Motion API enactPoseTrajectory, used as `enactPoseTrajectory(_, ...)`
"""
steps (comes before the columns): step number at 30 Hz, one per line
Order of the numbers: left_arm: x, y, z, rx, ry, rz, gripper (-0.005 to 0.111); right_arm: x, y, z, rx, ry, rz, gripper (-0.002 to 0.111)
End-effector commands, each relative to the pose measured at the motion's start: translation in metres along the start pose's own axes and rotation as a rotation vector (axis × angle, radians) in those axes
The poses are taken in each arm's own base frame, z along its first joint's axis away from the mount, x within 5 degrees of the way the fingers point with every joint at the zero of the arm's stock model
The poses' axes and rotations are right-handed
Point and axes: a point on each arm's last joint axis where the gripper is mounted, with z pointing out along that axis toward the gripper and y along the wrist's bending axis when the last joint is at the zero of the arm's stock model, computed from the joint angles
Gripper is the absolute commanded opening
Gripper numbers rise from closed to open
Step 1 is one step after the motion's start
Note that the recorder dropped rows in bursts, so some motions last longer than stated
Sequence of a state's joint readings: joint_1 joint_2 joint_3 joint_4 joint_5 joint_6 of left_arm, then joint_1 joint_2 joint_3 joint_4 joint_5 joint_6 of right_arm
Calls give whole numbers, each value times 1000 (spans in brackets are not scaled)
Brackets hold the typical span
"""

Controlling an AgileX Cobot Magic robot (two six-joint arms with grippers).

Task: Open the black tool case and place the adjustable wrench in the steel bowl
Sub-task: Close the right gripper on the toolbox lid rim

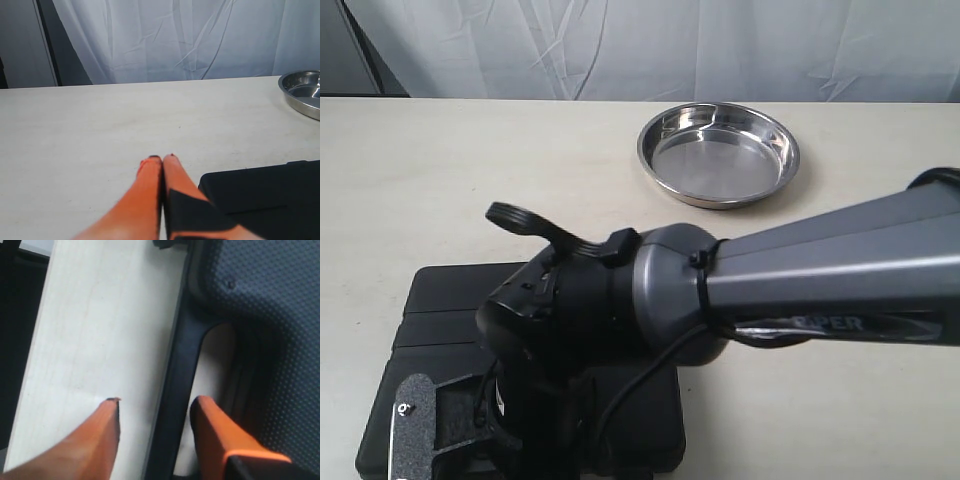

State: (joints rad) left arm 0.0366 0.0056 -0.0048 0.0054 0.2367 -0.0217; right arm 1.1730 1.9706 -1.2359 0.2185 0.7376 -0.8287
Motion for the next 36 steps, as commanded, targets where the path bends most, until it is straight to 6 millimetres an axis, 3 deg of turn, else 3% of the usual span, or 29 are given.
enactPoseTrajectory(1,1,0,0,-3,0,1,0,-2,1,-4,6,-2,-10,36)
enactPoseTrajectory(9,1,0,0,-3,0,1,0,-1,2,-4,-3,6,-10,0)
enactPoseTrajectory(28,1,0,0,-3,0,1,0,1,0,-5,12,36,41,-1)
enactPoseTrajectory(36,1,0,0,-3,0,1,0,-4,-9,-18,74,53,57,-1)
